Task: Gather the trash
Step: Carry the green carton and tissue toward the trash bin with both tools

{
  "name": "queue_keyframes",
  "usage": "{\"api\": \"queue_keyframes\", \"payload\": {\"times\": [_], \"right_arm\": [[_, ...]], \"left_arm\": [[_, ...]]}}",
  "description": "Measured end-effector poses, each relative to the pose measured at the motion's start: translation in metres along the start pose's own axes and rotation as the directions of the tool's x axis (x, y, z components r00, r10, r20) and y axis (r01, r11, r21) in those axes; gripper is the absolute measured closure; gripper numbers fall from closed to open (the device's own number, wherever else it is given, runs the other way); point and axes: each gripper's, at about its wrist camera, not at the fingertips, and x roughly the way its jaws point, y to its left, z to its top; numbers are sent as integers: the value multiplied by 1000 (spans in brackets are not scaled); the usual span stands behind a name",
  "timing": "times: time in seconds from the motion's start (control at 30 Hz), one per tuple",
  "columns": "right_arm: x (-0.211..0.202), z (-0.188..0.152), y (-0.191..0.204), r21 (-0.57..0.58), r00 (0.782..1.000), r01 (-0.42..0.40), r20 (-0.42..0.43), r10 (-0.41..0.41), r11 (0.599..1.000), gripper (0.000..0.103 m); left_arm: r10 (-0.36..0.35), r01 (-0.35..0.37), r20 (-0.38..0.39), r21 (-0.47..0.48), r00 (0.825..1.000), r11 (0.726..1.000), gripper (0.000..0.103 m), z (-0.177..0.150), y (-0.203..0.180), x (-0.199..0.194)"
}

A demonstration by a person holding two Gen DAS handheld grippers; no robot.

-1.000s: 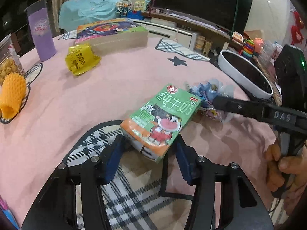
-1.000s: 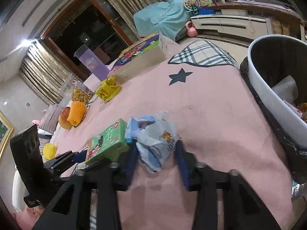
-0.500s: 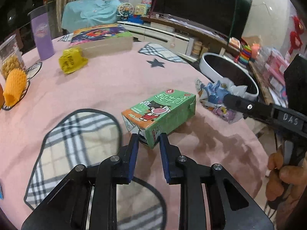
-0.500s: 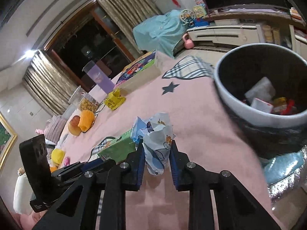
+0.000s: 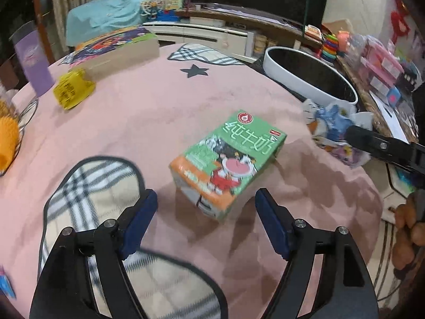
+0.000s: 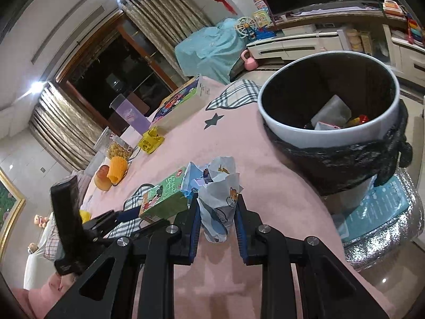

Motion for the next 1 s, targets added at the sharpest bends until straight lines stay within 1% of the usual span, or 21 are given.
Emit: {"api": "queue_keyframes", "payload": {"times": [0.07,0.1,0.13,0.17,0.33,0.47,0.57,0.87,1.0], "right_arm": [[-4,-1,-4,9,1000,6,6,-6,1000,79],[-5,-1,-5,12,1000,10,9,-10,1000,79],[-6,-2,-6,15,1000,13,10,-13,1000,79],[-7,-1,-7,18,1000,14,12,-14,1000,79],[-13,1,-9,19,999,22,29,-22,1000,79],[-18,3,-10,20,999,18,42,-19,1000,79],[-22,5,-12,22,998,16,53,-17,1000,79],[-40,14,-20,29,995,18,97,-21,999,79],[-49,19,-26,36,992,28,119,-32,999,79]], "left_arm": [[-4,4,4,17,1000,1000,25,3,0,6],[-13,12,8,19,1000,1000,28,4,0,7],[-28,28,10,18,1000,999,47,6,0,7],[-46,46,13,20,999,999,50,7,0,7],[-8,8,39,5,999,1000,52,6,-5,0],[0,1,47,-27,999,1000,53,2,-11,-7],[3,-1,53,-24,999,1000,53,2,-24,-13],[-32,30,87,21,996,999,53,23,-65,-26],[-43,39,96,35,994,999,53,34,-78,-27]]}}
